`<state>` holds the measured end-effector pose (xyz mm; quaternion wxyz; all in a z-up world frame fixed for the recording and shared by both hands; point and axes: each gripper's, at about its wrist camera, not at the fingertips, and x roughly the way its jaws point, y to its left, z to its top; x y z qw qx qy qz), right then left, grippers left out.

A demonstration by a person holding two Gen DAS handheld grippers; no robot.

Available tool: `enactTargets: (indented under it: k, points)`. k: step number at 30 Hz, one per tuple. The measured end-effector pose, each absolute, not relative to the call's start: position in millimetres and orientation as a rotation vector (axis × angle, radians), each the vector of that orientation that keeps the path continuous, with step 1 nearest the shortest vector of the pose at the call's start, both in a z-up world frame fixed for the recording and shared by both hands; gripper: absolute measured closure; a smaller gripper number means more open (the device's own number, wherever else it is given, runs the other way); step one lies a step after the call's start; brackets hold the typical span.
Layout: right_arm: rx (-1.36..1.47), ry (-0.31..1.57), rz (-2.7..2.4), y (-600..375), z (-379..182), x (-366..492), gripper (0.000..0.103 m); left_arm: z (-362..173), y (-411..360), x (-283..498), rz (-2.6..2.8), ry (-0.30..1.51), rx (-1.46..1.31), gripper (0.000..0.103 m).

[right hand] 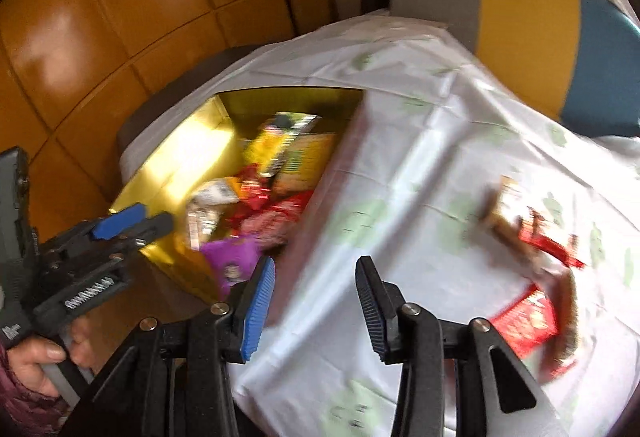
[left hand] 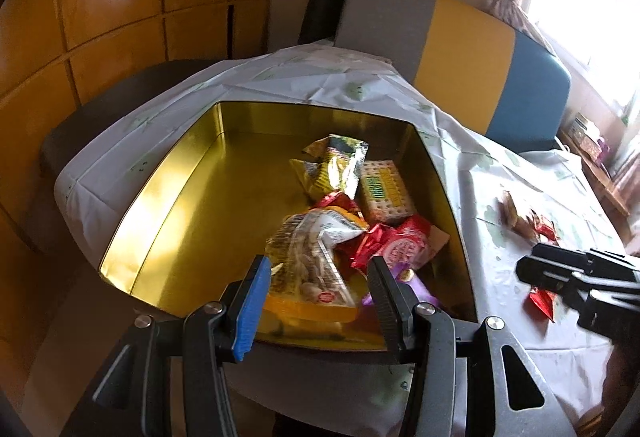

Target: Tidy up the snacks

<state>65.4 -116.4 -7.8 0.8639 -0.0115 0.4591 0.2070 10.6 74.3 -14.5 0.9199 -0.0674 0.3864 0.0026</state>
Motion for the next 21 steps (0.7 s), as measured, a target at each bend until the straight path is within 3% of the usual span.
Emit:
enactTargets:
  k: [16, 21]
  points:
    - [-0.020, 0.939, 0.004, -314.2, 13.2, 60.4, 0.059, 1.7, 6.7, 4.9, -0.131, 0.771, 0.026, 0.052]
    - [0.131, 0.961, -0.231, -395.8, -9.1, 59.1, 0.059, 3.4, -30.0, 3.8, -0.217, 0.775, 0.098, 0.047]
